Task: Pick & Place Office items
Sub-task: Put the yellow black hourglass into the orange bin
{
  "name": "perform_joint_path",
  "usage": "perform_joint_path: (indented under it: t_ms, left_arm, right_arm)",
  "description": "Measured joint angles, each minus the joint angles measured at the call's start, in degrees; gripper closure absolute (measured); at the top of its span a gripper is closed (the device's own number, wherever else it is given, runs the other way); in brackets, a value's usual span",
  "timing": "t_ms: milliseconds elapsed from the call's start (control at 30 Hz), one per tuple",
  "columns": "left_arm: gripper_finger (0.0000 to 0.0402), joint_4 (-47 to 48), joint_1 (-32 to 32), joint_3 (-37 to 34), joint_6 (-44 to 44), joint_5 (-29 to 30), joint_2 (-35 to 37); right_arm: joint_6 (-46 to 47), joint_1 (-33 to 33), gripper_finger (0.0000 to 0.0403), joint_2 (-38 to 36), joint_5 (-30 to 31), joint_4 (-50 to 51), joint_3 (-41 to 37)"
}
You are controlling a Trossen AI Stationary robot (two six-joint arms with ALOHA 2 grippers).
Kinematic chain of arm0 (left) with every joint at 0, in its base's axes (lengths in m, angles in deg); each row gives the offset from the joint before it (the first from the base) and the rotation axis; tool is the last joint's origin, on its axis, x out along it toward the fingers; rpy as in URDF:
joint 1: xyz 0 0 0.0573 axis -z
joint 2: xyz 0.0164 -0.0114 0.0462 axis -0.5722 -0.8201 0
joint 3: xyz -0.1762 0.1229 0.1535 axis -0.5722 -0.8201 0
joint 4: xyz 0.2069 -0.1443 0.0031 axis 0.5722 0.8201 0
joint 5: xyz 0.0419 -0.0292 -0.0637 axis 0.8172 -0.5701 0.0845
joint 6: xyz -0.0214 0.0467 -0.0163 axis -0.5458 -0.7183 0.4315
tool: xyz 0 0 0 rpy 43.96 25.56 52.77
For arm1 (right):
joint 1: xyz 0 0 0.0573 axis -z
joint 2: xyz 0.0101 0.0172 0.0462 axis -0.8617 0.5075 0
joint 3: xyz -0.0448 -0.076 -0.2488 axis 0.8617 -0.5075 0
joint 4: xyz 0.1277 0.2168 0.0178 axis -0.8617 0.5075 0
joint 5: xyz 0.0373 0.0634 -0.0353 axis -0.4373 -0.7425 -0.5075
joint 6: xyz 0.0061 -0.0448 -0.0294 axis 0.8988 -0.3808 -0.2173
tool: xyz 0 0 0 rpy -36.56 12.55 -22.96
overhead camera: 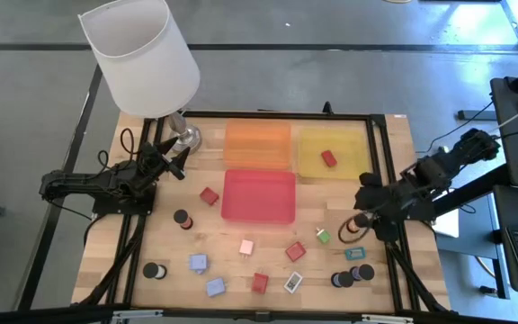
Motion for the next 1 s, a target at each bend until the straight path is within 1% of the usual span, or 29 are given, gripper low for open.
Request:
perform_joint_path:
  t_ms: [100, 233, 367, 533, 633, 833, 900, 1000]
  left_arm:
    - [0.0080, 0.01, -0.01, 0.00, 0.00, 0.00, 0.00]
    - [0.0080, -0.01, -0.01, 0.00, 0.00, 0.00, 0.00]
    - [0.0080, -0.01, 0.00, -0.01, 0.00, 0.00, -0.02]
    - [0.0080, -0.01, 0.00, -0.01, 0.00, 0.00, 0.00]
    - [0.0080, -0.01, 0.00, -0.01, 0.00, 0.00, 0.00]
    - [0.0080, -0.01, 0.01, -0.01, 0.00, 0.00, -0.01]
    - [0.0080, -0.01, -0.01, 0.00, 0.00, 0.00, 0.00]
    - [0.0080, -0.01, 0.00, -0.02, 0.00, 0.00, -0.02]
  right_arm:
    - [0.03, -1.58, 0.0115, 1.15, 2.34, 0.04, 0.00]
    - [2.77, -2.85, 0.0089, 2.62, 0.20, 0.24, -0.94]
    - [3.83, -4.41, 0.0075, 2.65, 0.15, 1.08, -5.05]
    - [7.21, -6.63, 0.0074, 2.65, 0.43, 0.35, -12.92]
    - [7.78, -7.82, 0.0076, 2.65, 0.63, -1.34, -16.37]
    - [9.06, -9.30, 0.0076, 2.65, 6.05, -2.57, -19.42]
    - [9.06, -9.36, 0.0076, 2.65, 6.11, -2.84, -20.24]
    - [9.06, -9.36, 0.0076, 2.65, 4.13, -4.64, -22.01]
